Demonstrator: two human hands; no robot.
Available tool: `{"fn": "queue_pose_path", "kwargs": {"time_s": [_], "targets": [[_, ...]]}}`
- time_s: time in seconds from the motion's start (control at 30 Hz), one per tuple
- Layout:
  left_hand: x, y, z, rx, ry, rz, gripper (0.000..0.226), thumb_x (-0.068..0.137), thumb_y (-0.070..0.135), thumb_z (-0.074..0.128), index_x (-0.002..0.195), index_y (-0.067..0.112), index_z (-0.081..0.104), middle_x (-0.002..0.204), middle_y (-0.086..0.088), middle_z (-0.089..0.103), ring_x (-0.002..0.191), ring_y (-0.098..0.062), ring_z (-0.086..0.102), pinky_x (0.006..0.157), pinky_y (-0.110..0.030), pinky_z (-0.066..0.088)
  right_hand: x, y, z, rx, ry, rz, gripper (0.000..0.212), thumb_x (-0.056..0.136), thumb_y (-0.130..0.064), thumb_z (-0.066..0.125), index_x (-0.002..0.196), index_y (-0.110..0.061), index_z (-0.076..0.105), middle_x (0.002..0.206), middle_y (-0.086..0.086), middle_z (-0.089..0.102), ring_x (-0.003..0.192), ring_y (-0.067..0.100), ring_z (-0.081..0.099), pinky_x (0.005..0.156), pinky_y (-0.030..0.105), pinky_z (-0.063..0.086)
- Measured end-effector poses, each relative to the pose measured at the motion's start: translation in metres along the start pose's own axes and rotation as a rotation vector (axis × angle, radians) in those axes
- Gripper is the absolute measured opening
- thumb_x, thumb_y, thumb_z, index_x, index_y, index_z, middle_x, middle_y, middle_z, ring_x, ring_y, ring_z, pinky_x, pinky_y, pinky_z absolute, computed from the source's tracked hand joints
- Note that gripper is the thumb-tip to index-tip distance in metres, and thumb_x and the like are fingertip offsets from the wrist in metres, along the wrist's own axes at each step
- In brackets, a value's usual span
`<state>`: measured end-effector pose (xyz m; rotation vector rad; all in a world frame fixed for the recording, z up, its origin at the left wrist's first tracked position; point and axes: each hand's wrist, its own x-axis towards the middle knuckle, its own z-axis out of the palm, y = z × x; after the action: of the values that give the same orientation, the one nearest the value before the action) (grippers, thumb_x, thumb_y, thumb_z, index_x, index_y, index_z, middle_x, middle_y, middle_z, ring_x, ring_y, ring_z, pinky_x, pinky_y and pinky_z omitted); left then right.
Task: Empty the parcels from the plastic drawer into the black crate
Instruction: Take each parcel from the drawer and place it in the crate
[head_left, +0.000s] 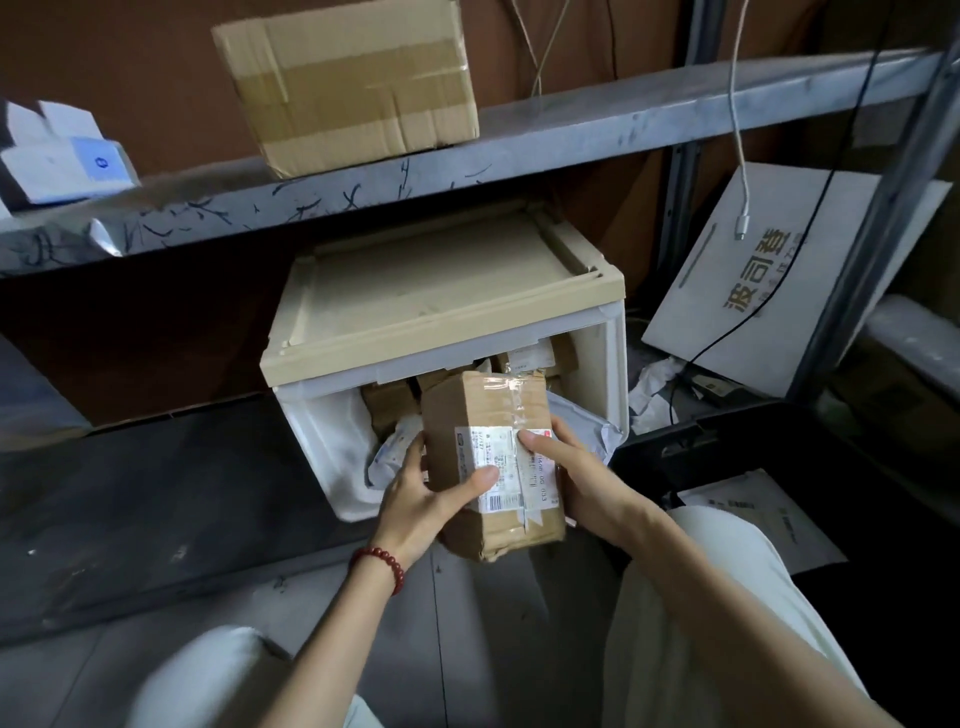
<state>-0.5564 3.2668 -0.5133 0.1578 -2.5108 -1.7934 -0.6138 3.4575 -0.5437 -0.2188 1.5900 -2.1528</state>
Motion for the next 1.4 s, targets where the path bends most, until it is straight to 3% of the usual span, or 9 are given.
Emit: {"fn": "queue_pose_path", "kwargs": {"time_s": [0.13, 0.2, 0.4, 0.47, 0.63, 0.9, 1.0, 1.2, 1.4], "targets": [[0.002, 0.030, 0.031, 0.026, -0.016, 0.086, 0.096, 0.042, 0.072, 0.077, 0.127, 0.044, 0.043, 0.120, 0.023, 0.060, 0.111, 0.001, 0.056, 0.098, -0.033, 0.047, -0.023, -0.030, -0.025, -0.021, 0.093, -0.077, 0.057, 0.074, -0.036, 0.072, 0.126, -0.027, 0.049, 0.115, 0.005, 0.069, 0.105, 0.023, 0.067, 0.086, 0.039, 0.055], [0.005, 0.047, 0.050, 0.051, -0.022, 0.146, 0.105, 0.041, 0.073, 0.076, 0.134, 0.041, 0.039, 0.129, 0.016, 0.055, 0.119, -0.007, 0.052, 0.102, -0.039, 0.044, -0.036, -0.045, -0.040, -0.057, 0.142, -0.120, 0.056, 0.075, -0.038, 0.071, 0.126, -0.028, 0.050, 0.118, 0.003, 0.068, 0.107, 0.022, 0.067, 0.090, 0.042, 0.053], [0.030, 0.099, 0.114, 0.154, -0.063, 0.267, 0.116, 0.049, 0.059, 0.086, 0.146, 0.034, 0.027, 0.139, 0.009, 0.045, 0.123, -0.010, 0.042, 0.098, -0.032, 0.039, -0.078, -0.083, -0.094, -0.220, 0.475, -0.274, 0.033, 0.084, -0.042, 0.070, 0.114, -0.043, 0.056, 0.107, -0.012, 0.068, 0.091, 0.002, 0.069, 0.064, 0.022, 0.054], [0.038, 0.110, 0.141, 0.219, -0.125, 0.301, 0.122, 0.050, 0.056, 0.087, 0.149, 0.032, 0.019, 0.145, 0.006, 0.040, 0.130, -0.015, 0.039, 0.105, -0.038, 0.038, -0.092, -0.090, -0.114, -0.194, 0.569, -0.269, 0.044, 0.081, -0.046, 0.070, 0.120, -0.041, 0.050, 0.111, -0.012, 0.065, 0.097, 0.007, 0.067, 0.063, 0.024, 0.053], [0.048, 0.124, 0.207, 0.624, -0.227, 0.442, 0.134, 0.045, 0.075, 0.076, 0.151, 0.032, 0.007, 0.154, -0.001, 0.027, 0.140, -0.026, 0.027, 0.112, -0.046, 0.031, -0.133, -0.082, -0.166, -0.054, 0.736, -0.189, 0.099, 0.055, -0.078, 0.066, 0.140, -0.034, 0.040, 0.133, -0.006, 0.054, 0.113, 0.021, 0.059, 0.078, 0.037, 0.053], [0.061, 0.104, 0.292, 1.079, -0.492, 0.737, 0.133, 0.049, 0.064, 0.078, 0.149, 0.036, -0.005, 0.152, 0.010, 0.021, 0.136, -0.023, 0.026, 0.102, -0.054, 0.032, -0.177, -0.025, -0.240, -0.017, 0.868, 0.029, 0.125, 0.038, -0.080, 0.075, 0.146, -0.041, 0.026, 0.132, -0.004, 0.052, 0.109, 0.017, 0.058, 0.076, 0.037, 0.051], [0.062, 0.085, 0.315, 1.192, -0.554, 0.825, 0.133, 0.049, 0.055, 0.081, 0.149, 0.038, -0.006, 0.153, 0.012, 0.018, 0.137, -0.023, 0.023, 0.102, -0.055, 0.032, -0.179, 0.007, -0.253, -0.033, 0.868, 0.158, 0.115, 0.050, -0.067, 0.080, 0.147, -0.040, 0.023, 0.124, -0.004, 0.053, 0.100, 0.011, 0.057, 0.079, 0.039, 0.051], [0.077, 0.035, 0.346, 0.980, -0.632, 0.581, 0.114, 0.058, 0.059, 0.080, 0.147, 0.044, 0.009, 0.154, 0.010, 0.014, 0.140, -0.028, 0.021, 0.106, -0.058, 0.031, -0.160, 0.065, -0.273, 0.346, 1.015, 0.188, 0.074, 0.079, -0.047, 0.071, 0.141, -0.030, 0.034, 0.129, 0.008, 0.053, 0.108, 0.030, 0.060, 0.083, 0.041, 0.055], [0.101, -0.015, 0.371, 0.586, -0.625, 0.244, 0.100, 0.065, 0.045, 0.084, 0.148, 0.033, 0.028, 0.154, 0.001, 0.015, 0.136, -0.020, 0.035, 0.108, -0.029, 0.031, -0.126, 0.088, -0.303, 0.349, 1.100, 0.197, 0.050, 0.082, -0.046, 0.068, 0.123, -0.032, 0.044, 0.108, 0.001, 0.056, 0.095, 0.031, 0.065, 0.075, 0.039, 0.058]]}}
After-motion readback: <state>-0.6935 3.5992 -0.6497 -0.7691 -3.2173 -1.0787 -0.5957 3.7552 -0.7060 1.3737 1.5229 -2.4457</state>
